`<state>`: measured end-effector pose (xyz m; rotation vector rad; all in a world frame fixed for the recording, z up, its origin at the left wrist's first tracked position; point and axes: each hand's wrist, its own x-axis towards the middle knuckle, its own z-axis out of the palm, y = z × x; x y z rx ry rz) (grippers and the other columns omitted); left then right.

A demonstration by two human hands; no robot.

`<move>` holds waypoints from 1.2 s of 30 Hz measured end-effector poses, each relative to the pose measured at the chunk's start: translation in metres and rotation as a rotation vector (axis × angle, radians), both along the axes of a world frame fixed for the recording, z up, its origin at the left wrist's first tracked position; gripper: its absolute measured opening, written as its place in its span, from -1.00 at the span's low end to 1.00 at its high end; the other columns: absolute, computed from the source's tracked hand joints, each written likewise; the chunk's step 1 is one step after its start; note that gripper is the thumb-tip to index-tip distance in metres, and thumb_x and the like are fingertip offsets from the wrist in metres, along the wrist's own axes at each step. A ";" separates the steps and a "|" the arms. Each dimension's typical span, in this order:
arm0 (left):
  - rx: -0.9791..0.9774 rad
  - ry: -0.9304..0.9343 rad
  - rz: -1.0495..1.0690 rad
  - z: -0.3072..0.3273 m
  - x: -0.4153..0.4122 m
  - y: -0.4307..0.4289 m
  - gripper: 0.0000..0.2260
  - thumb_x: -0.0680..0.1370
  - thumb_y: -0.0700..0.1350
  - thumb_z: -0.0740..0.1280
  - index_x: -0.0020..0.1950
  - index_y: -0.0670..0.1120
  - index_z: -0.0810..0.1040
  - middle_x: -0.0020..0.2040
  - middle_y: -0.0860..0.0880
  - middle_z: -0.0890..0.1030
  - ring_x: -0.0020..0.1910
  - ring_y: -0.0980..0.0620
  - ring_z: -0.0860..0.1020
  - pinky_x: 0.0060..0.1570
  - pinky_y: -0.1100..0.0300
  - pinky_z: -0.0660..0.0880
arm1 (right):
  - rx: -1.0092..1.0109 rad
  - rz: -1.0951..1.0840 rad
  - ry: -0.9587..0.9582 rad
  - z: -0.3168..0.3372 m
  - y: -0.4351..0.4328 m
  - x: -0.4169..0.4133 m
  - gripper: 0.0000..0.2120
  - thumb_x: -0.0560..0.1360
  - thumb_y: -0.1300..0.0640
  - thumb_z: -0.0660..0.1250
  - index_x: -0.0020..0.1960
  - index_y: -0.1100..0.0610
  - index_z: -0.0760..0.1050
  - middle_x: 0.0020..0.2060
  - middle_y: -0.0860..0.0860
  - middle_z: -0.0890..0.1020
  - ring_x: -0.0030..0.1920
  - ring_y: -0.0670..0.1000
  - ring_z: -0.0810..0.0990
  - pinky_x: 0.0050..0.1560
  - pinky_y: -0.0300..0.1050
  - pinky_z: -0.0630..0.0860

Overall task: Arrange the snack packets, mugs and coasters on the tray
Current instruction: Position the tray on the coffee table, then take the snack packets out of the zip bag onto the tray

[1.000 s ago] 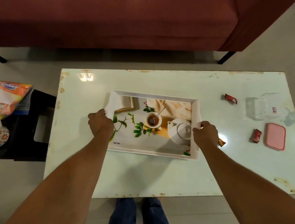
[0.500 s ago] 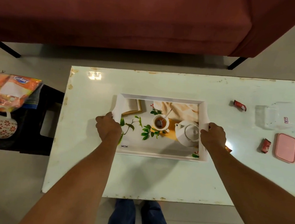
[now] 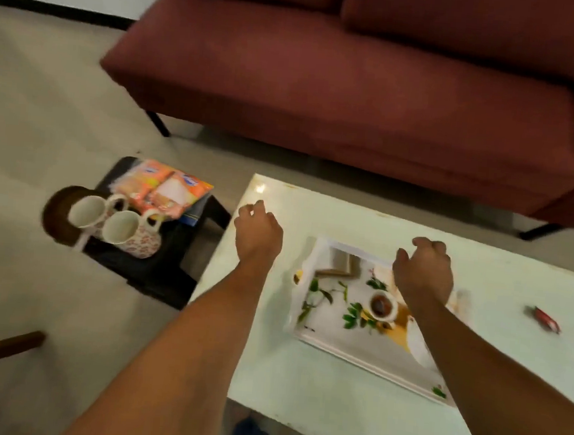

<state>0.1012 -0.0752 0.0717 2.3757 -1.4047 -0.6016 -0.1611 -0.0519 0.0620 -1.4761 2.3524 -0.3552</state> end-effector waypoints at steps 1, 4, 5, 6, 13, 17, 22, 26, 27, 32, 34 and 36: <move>-0.032 -0.023 0.003 0.013 0.025 -0.008 -0.64 0.68 -0.12 0.14 0.47 -0.16 0.40 0.42 -0.23 0.43 0.35 -0.24 0.43 0.32 -0.03 0.35 | -0.020 0.071 -0.049 0.009 -0.013 0.031 -0.66 0.58 0.09 0.30 0.32 0.17 0.53 0.27 0.19 0.53 0.21 0.26 0.54 0.14 0.08 0.50; -0.079 -0.046 0.061 0.037 0.103 -0.023 -0.66 0.68 -0.12 0.14 0.42 -0.17 0.44 0.37 -0.27 0.48 0.32 -0.28 0.46 0.29 -0.07 0.35 | -0.032 0.231 -0.183 0.025 -0.044 0.126 -0.67 0.59 0.04 0.29 0.31 0.13 0.56 0.28 0.11 0.59 0.24 0.17 0.56 0.21 0.02 0.49; -0.087 -0.044 0.093 0.040 0.129 -0.024 -0.66 0.68 -0.11 0.14 0.43 -0.16 0.44 0.38 -0.26 0.48 0.33 -0.28 0.45 0.31 -0.08 0.34 | -0.021 0.251 -0.233 0.027 -0.051 0.159 -0.66 0.60 0.03 0.30 0.31 0.13 0.57 0.27 0.10 0.61 0.24 0.16 0.57 0.22 0.00 0.49; -0.086 -0.042 0.119 0.041 0.153 -0.025 -0.65 0.68 -0.10 0.14 0.44 -0.15 0.43 0.39 -0.26 0.47 0.35 -0.28 0.45 0.33 -0.09 0.34 | 0.005 0.252 -0.286 0.027 -0.057 0.190 -0.66 0.59 0.02 0.30 0.31 0.13 0.58 0.26 0.09 0.63 0.23 0.15 0.59 0.23 -0.02 0.49; 0.074 -0.084 0.072 0.020 0.267 -0.023 -0.56 0.62 -0.20 0.23 0.52 -0.11 0.36 0.43 -0.21 0.45 0.38 -0.25 0.46 0.33 -0.12 0.43 | 0.132 0.410 -0.390 -0.005 -0.062 0.357 -0.57 0.50 0.03 0.44 0.34 0.09 0.50 0.29 0.09 0.51 0.24 0.15 0.55 0.09 -0.09 0.49; 0.167 -0.172 -0.069 -0.002 0.290 -0.032 -0.65 0.60 -0.22 0.27 0.39 -0.13 0.49 0.31 -0.20 0.57 0.27 -0.22 0.55 0.24 -0.08 0.52 | 0.325 0.128 -0.679 -0.038 -0.076 0.414 -0.38 0.41 -0.13 0.53 0.35 0.09 0.42 0.27 0.08 0.56 0.24 0.15 0.58 0.10 -0.03 0.55; 0.308 -0.272 -0.213 -0.019 0.294 -0.045 -0.75 0.60 -0.16 0.31 0.27 -0.13 0.55 0.17 -0.18 0.64 0.14 -0.18 0.60 0.10 -0.02 0.54 | 0.377 -0.169 -0.973 -0.071 -0.096 0.446 -0.24 0.22 -0.18 0.65 0.29 0.09 0.48 0.15 0.05 0.67 0.14 0.12 0.65 0.21 0.12 0.58; 0.335 -0.307 -0.251 -0.023 0.297 -0.052 -0.75 0.63 -0.13 0.29 0.29 -0.11 0.52 0.18 -0.17 0.62 0.15 -0.15 0.59 0.10 0.00 0.53 | 0.402 -0.259 -1.058 -0.086 -0.106 0.453 -0.45 0.20 -0.05 0.70 0.09 0.10 0.61 -0.02 0.04 0.74 -0.03 0.07 0.73 0.09 0.08 0.66; 0.330 -0.313 -0.255 -0.023 0.298 -0.053 -0.75 0.63 -0.13 0.28 0.31 -0.11 0.51 0.20 -0.17 0.61 0.16 -0.15 0.58 0.11 0.00 0.53 | 0.408 -0.262 -1.082 -0.087 -0.107 0.454 -0.50 0.22 -0.01 0.69 0.06 0.11 0.61 -0.04 0.04 0.75 -0.07 0.06 0.74 0.07 0.07 0.67; 0.253 -0.289 -0.260 -0.030 0.302 -0.054 -0.58 0.60 -0.06 0.34 0.43 -0.09 0.37 0.27 -0.17 0.57 0.24 -0.20 0.55 0.15 -0.07 0.53 | 0.350 -0.249 -1.179 -0.080 -0.110 0.454 -0.67 0.33 0.14 0.62 0.02 0.05 0.56 -0.03 0.03 0.73 -0.07 0.03 0.74 -0.13 -0.07 0.71; 0.222 -0.251 -0.284 -0.028 0.300 -0.053 -0.39 0.54 0.02 0.41 0.52 -0.05 0.24 0.33 -0.18 0.51 0.31 -0.23 0.50 0.21 -0.12 0.51 | 0.285 -0.228 -1.190 -0.067 -0.111 0.448 -0.71 0.36 0.13 0.59 -0.01 0.02 0.55 -0.05 -0.02 0.72 -0.12 -0.05 0.72 -0.34 -0.21 0.64; 0.186 -0.224 -0.347 -0.021 0.293 -0.050 -0.20 0.47 0.12 0.44 0.57 0.01 0.09 0.40 -0.17 0.44 0.38 -0.23 0.43 0.32 -0.18 0.46 | 0.213 -0.216 -1.173 -0.047 -0.111 0.437 -0.65 0.35 0.08 0.60 0.06 0.00 0.54 -0.06 -0.07 0.70 -0.11 -0.09 0.69 -0.36 -0.25 0.58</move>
